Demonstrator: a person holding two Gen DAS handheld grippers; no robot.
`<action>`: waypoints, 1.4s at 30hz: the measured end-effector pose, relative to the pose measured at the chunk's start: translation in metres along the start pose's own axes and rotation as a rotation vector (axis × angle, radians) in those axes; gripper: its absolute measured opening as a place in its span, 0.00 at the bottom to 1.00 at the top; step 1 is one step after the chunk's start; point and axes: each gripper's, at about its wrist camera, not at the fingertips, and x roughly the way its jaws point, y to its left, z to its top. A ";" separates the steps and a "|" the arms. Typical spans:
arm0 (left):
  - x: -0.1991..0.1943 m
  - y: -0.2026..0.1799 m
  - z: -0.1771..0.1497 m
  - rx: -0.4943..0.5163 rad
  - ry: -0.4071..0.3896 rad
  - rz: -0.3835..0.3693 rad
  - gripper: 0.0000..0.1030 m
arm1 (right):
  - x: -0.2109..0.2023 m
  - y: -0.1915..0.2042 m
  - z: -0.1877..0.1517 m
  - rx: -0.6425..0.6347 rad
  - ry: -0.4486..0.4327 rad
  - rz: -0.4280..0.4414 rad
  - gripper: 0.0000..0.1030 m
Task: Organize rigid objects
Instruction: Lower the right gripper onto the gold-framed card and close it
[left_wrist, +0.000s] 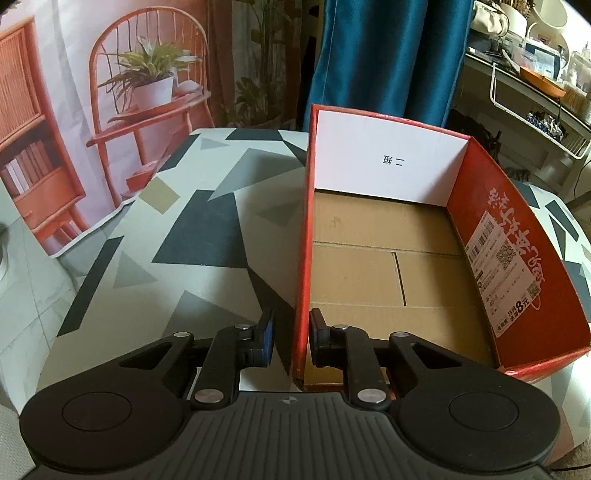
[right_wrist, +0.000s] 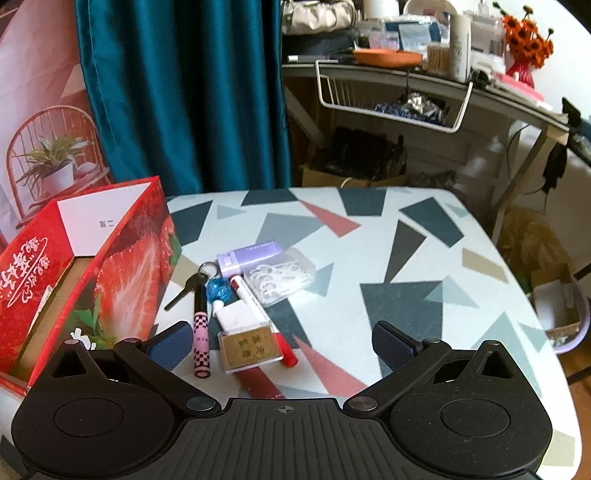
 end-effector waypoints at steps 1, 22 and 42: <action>0.001 0.000 0.000 -0.001 0.004 0.000 0.20 | 0.001 0.001 0.000 -0.009 0.003 -0.005 1.00; 0.011 0.002 0.003 -0.027 0.071 0.008 0.20 | 0.067 -0.012 -0.034 -0.079 0.212 -0.008 0.69; 0.010 0.003 0.003 -0.024 0.076 0.012 0.20 | 0.112 0.022 -0.012 -0.204 0.178 0.109 0.73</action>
